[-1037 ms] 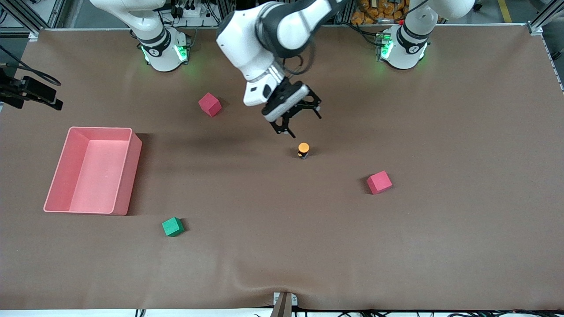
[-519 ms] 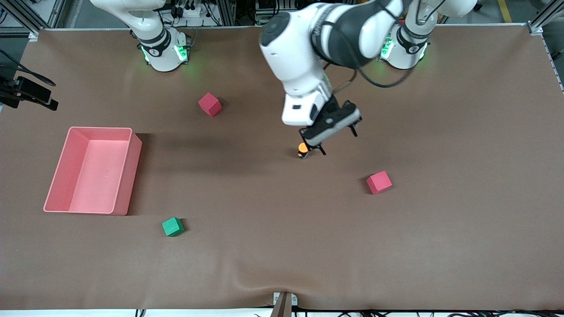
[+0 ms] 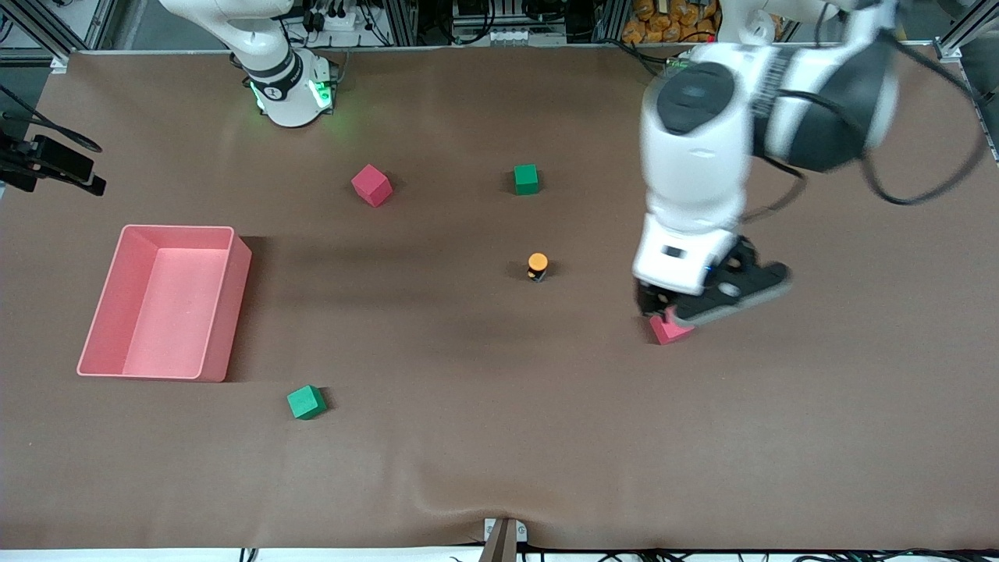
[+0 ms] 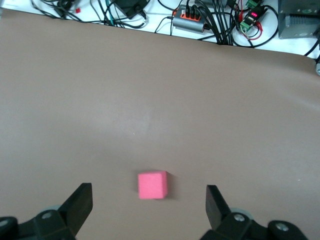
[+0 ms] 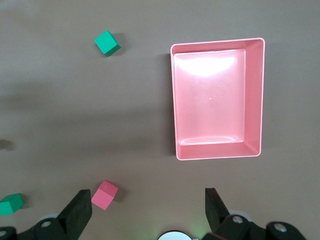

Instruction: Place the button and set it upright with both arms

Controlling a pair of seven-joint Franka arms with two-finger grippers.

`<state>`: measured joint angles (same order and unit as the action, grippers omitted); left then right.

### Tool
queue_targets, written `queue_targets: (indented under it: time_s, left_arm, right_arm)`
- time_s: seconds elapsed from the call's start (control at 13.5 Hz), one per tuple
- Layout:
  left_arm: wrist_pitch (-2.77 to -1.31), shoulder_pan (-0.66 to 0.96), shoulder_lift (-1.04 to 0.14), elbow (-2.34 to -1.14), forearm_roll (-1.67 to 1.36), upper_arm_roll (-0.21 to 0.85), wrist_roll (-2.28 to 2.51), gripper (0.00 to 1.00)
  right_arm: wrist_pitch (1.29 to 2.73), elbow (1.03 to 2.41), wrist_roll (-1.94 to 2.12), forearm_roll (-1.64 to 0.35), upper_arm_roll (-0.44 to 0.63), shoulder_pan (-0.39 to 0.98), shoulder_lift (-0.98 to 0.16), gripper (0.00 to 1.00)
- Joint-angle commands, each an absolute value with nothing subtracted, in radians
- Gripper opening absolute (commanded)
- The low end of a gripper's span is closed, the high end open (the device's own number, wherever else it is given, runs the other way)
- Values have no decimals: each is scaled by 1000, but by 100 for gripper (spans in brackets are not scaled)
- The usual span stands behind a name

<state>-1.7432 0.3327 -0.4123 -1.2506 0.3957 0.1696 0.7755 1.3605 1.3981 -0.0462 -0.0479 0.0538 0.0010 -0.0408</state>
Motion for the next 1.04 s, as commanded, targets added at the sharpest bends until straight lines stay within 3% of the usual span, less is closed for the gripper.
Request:
queue_targets:
  time_s: [0.0,0.22,0.74,0.96]
  left_arm:
    - [-1776,24,-394,-1270,379,435,651,100]
    - [-1783,-43,-371,-1270,332,431,482,100]
    - [-1600,38,-243,-1273,-15,117,298,100]
    - [-1527,51,-198,-1275,-17,51,195,100]
  right_arm:
    - [1345,1385,-46,-48,48,12,-49,100]
    - [1344,1384,-48,-49,48,23,-49,100]
    - [1322,1378,-46,-55,49,21,-43,100]
    - [1307,1376,-46,-51,45,21,-41,100]
